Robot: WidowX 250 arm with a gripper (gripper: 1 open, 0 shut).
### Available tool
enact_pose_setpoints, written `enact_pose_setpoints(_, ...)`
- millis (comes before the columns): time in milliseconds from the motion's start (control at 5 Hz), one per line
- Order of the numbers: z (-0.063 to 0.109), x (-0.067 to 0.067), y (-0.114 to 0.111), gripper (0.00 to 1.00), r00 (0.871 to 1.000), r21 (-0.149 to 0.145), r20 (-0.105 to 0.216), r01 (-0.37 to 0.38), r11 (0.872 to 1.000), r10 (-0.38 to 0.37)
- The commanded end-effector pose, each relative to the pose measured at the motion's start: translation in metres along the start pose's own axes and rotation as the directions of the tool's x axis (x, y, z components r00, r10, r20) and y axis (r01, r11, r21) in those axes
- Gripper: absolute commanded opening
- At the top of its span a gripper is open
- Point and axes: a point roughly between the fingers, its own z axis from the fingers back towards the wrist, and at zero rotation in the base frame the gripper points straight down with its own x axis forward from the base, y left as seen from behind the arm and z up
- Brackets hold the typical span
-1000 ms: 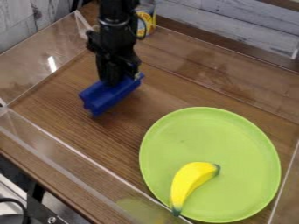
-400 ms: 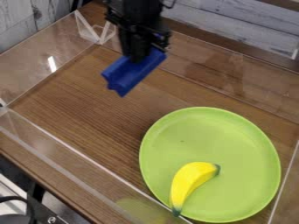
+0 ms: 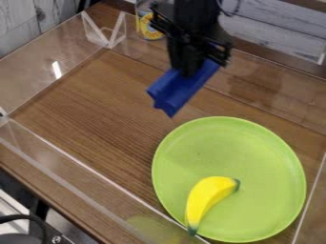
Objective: Put the blue object in the green plate
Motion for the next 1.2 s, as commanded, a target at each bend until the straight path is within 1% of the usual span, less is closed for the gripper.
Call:
enact_pose_setpoints(0,0.014,0.010,0.019,0.00,0.995,0.017,0.100,-0.032,0.999,0.030)
enact_pose_setpoints(200,0.012,0.012,0.036,0.00,0.988,0.035,0.131,-0.085,0.996,0.080)
enact_pose_setpoints(400,0.008,0.017,0.053,0.00,0.981,0.039,0.164,-0.108,0.993,0.100)
enact_pose_setpoints(600,0.012,0.008,0.043,0.00,0.979,0.032,0.174,-0.117,0.993,0.110)
enact_pose_setpoints(800,0.015,0.006,0.025,0.00,0.976,0.016,0.185,-0.118,0.993,0.113)
enact_pose_setpoints(1000,0.018,0.007,0.008,0.00,0.972,0.000,0.204,-0.116,0.993,0.114)
